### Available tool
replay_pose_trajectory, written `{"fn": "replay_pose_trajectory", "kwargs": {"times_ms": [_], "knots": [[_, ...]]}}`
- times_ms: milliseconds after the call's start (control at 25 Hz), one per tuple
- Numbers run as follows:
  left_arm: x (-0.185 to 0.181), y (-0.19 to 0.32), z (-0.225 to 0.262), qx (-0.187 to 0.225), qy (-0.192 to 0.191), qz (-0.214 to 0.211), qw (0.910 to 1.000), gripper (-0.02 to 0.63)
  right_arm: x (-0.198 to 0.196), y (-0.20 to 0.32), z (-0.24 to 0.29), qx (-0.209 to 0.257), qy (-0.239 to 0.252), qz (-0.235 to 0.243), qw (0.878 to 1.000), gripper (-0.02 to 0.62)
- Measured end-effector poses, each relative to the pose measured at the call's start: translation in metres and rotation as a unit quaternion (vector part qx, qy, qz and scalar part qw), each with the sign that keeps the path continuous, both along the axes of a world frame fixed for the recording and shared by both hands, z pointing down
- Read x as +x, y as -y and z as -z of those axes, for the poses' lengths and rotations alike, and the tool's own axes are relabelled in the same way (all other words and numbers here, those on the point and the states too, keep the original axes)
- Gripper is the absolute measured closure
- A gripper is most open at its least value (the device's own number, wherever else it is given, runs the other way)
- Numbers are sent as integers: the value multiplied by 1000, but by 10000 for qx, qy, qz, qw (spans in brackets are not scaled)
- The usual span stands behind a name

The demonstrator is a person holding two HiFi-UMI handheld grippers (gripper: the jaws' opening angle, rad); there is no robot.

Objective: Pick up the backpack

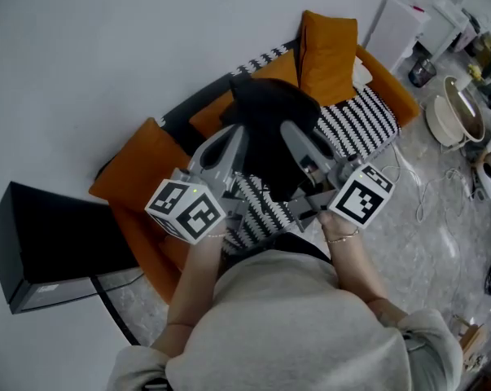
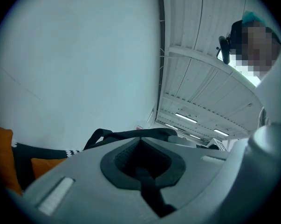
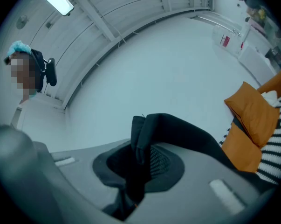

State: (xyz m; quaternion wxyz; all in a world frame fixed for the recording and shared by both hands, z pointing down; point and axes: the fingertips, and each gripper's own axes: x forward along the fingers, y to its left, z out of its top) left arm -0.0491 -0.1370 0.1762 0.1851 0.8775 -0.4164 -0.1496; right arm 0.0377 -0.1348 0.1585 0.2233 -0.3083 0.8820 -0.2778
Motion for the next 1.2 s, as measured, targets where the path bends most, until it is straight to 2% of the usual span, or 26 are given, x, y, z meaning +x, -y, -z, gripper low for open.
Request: {"fn": "replay_pose_trajectory", "kwargs": {"times_ms": [640, 1200], "knots": [[4, -4, -9, -100, -30, 10, 9999, 598, 4, 1, -9, -118, -137, -43, 9998, 545], [15, -8, -15, -205, -6, -176, 9996, 598, 5, -2, -15, -207, -295, -1, 9994, 545]]}}
